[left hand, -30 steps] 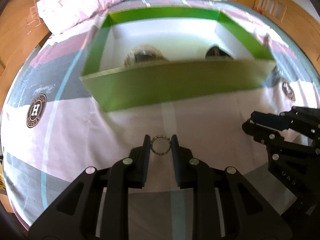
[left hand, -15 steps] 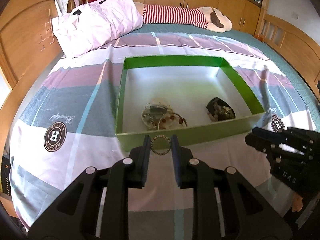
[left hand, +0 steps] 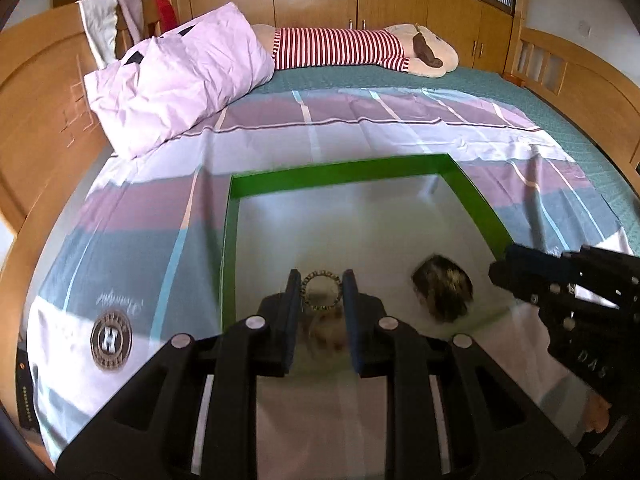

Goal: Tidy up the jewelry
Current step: 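Carry both rings over the green box and open both grippers to drop them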

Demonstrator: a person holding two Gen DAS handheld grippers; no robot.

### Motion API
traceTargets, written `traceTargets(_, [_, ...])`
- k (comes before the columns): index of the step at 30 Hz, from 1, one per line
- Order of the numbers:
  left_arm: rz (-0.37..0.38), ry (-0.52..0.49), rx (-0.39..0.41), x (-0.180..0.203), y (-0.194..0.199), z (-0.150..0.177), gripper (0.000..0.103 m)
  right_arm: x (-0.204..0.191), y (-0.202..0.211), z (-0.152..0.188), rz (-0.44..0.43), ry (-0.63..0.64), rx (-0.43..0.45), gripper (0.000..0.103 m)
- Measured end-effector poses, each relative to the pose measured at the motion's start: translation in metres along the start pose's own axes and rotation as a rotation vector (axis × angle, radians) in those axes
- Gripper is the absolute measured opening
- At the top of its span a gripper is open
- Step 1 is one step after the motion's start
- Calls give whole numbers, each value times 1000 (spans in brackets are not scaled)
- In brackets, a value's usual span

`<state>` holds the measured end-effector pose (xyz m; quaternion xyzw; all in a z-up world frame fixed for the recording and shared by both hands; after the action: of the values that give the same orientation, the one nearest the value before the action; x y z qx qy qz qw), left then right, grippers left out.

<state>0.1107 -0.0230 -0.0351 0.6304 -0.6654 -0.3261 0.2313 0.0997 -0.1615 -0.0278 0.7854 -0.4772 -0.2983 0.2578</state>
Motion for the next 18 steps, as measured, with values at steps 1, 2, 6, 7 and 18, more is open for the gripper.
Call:
traceTargets(1, [0, 2, -7, 0, -6, -3, 21, 5, -9, -5, 12, -6, -4, 19])
traceTargets(2, [2, 7, -15, 1, -12, -5, 21, 9, -16, -7, 24, -9, -9, 19])
traceTargets(6, [16, 9, -52, 2, -38, -4, 21, 30, -47, -4, 66, -46, -50, 19])
traceTargets(7, [10, 6, -55, 1, -43, -4, 21, 32, -49, -3, 67, -52, -56, 19])
traceTargets(18, [47, 6, -79, 11, -48, 5, 35, 23, -49, 6, 89, -51, -65, 28])
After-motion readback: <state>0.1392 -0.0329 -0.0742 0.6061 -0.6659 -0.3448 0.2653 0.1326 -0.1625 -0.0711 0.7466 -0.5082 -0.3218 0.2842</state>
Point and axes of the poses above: each gripper's, at about its wrist camera, not at the fingertips, and y roughly against the way its jaws point, x to its right, z to its underside, the point moved 5 cm from there along -y, roughly the way its jaws point, and after that the axes turned 6 degrees about -z, right-handed, at the moved point
